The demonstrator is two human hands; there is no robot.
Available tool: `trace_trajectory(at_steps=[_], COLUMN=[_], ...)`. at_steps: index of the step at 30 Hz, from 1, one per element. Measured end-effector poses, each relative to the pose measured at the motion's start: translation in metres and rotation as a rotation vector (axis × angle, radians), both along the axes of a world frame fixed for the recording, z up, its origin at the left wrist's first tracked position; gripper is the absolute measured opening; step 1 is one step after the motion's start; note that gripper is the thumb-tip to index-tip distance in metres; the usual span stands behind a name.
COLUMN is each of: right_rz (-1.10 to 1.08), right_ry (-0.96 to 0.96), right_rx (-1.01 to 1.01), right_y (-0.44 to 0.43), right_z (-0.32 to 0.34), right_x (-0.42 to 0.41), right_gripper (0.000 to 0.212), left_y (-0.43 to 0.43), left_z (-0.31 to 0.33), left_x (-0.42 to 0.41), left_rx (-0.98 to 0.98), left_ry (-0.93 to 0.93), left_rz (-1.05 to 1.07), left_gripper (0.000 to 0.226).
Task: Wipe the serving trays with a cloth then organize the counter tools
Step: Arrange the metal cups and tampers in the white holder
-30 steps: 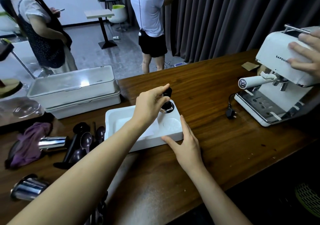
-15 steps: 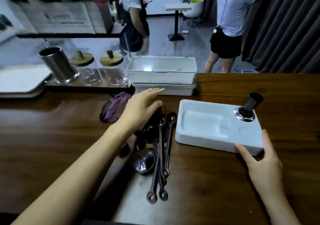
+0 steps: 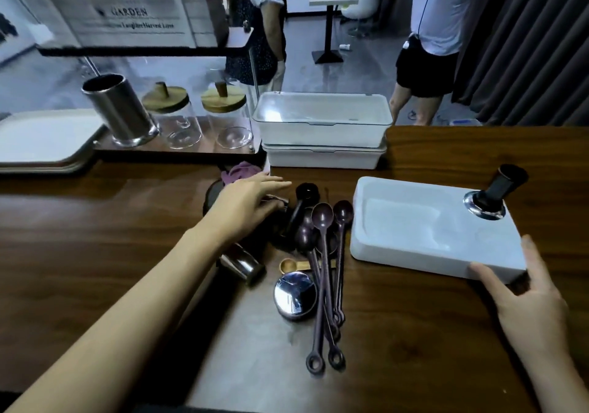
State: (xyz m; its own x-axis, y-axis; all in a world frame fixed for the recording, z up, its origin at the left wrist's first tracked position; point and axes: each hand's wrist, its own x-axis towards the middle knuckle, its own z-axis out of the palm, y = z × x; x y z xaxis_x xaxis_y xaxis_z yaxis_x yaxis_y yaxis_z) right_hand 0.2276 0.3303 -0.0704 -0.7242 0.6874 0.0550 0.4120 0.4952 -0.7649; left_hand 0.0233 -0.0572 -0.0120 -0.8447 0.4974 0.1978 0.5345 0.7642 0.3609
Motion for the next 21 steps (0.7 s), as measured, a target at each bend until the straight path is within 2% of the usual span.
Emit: trace_trajectory(at_steps=[7, 11, 21], right_rz=[-0.005, -0.004, 0.022], right_ry=[0.025, 0.031, 0.064], right_rx=[-0.009, 0.000, 0.008], right_y=[0.002, 0.003, 0.002], right_z=[-0.001, -0.002, -0.001], right_x=[0.003, 0.003, 0.002], right_gripper=[0.096, 0.089, 0.095], left_y=[0.005, -0.006, -0.008], left_z=[-0.006, -0.020, -0.035], left_x=[0.071, 0.110, 0.151], left_rx=[0.113, 0.113, 0.047], left_ry=[-0.089, -0.126, -0.163], left_rz=[-0.159, -0.160, -0.117], left_gripper=[0.043, 0.054, 0.071])
